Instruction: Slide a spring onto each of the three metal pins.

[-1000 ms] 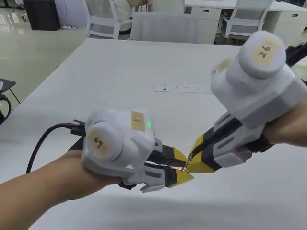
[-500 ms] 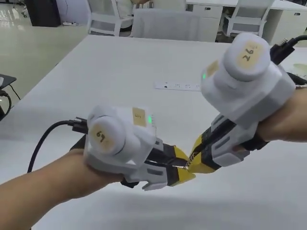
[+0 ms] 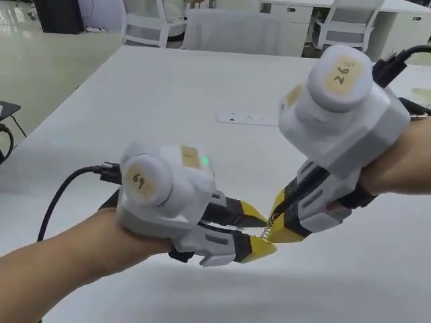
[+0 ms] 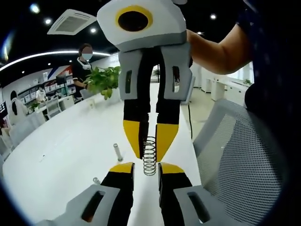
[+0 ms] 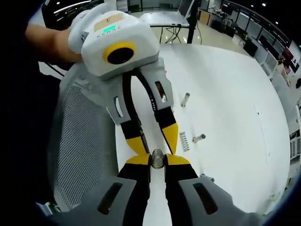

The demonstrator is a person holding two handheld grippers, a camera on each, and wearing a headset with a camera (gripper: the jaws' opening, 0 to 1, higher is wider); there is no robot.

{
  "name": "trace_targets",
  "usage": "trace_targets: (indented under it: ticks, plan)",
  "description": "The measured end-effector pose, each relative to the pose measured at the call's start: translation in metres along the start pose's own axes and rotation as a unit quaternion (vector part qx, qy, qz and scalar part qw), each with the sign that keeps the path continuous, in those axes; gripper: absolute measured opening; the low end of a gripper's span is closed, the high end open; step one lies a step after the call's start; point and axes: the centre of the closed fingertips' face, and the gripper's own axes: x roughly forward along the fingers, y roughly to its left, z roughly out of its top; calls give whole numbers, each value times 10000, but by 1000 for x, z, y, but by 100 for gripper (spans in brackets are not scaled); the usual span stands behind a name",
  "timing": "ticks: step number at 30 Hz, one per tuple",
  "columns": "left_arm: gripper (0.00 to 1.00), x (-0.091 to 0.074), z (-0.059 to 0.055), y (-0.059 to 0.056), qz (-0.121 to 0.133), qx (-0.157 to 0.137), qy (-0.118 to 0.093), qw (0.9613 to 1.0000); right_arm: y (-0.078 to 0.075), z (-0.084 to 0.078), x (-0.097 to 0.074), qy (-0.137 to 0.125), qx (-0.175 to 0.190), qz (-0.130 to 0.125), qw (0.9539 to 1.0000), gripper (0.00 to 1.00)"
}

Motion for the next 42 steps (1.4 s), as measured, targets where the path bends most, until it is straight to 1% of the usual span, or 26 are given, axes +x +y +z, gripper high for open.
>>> trace_targets:
  ticks: [2,4,7,9,15,24,31,37,42]
  plan:
    - [14,-2,-1,1,10,-44,-17,10000,-1,-1,-1,12,4,-5,10000,8]
    - [17,-4,-2,1,3,-180,-63,9998,-2,-2,-2,28,10,-26,10000,8]
    - [21,-9,-5,3,35,-276,-101,9996,-5,-5,-5,54,25,-64,10000,8]
    - [22,-11,-10,4,84,-277,-64,9996,-7,-7,-6,60,50,-81,9999,8]
    - [26,-23,-19,9,218,-438,-72,9988,-13,-11,-10,92,85,-127,9998,8]
    - [30,-46,-37,16,515,-645,-58,9966,-21,-16,-11,150,136,-195,9996,8]
    - [32,-63,-49,22,785,-838,-90,9933,-28,-19,-14,168,188,-248,9994,8]
    - [35,-75,-59,28,1029,-979,-119,9898,-34,-22,-17,187,242,-294,9991,8]
    - [37,-85,-69,32,1257,-1072,-113,9862,-42,-24,-23,168,309,-365,9987,8]
